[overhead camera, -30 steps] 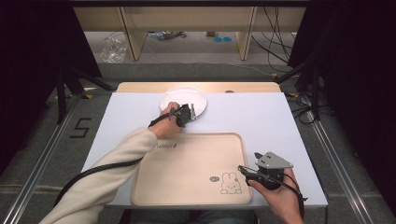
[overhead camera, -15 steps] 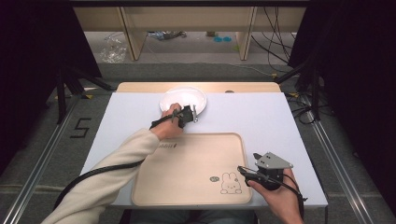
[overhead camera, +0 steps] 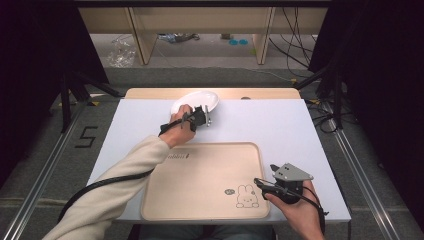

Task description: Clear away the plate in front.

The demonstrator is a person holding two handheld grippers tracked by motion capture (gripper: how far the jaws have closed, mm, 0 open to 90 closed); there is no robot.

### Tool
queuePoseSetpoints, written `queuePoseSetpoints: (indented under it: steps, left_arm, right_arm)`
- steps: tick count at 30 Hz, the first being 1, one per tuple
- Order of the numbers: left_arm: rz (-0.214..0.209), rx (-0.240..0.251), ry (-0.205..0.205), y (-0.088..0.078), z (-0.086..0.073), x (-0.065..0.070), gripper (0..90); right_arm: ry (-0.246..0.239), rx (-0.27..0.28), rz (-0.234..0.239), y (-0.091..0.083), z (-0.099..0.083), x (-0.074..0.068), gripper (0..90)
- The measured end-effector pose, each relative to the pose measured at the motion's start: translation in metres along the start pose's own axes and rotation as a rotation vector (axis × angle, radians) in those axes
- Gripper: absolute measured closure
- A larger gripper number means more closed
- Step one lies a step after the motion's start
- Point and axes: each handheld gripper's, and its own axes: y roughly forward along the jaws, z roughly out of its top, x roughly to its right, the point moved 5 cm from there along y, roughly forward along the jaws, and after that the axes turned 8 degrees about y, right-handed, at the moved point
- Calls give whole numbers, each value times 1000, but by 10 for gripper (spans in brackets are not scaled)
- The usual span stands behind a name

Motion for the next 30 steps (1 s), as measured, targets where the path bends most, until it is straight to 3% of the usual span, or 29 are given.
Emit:
queuePoseSetpoints:
  steps: [4, 5, 6, 15, 16, 17, 18, 20, 22, 30]
  left_arm:
    - [5, -25, 47, -2, 0, -2, 878]
    - [9, -15, 43, -2, 0, -2, 878]
    - [-1, -34, 68, -3, -1, -3, 878]
    - [14, -25, 73, -4, -1, 0, 877]
    - [11, -43, 92, -6, -2, -1, 878]
    - [11, -41, 89, -6, -2, 0, 878]
    - [23, -12, 56, -4, -1, 2, 877]
    - [27, -13, 60, -4, -2, 3, 877]
    - [41, -20, 93, -6, -2, 2, 878]
    - [58, -11, 115, -11, -3, 3, 878]
  right_arm:
    - [1, -2, 1, 0, 0, 0, 321]
    - [1, -2, 1, 0, 0, 0, 320]
    - [1, 0, 0, 0, 0, 0, 320]
    - [1, 2, 2, 0, 0, 0, 320]
    - [4, 3, 2, 0, 0, -1, 318]
    - [6, 3, 3, 0, 0, -1, 318]
    - [4, 4, 3, 0, 1, -1, 318]
    - [4, 5, 3, 0, 1, -1, 318]
    - [5, 4, 3, 0, 1, -1, 319]
    - [5, 5, 2, 0, 1, -1, 319]
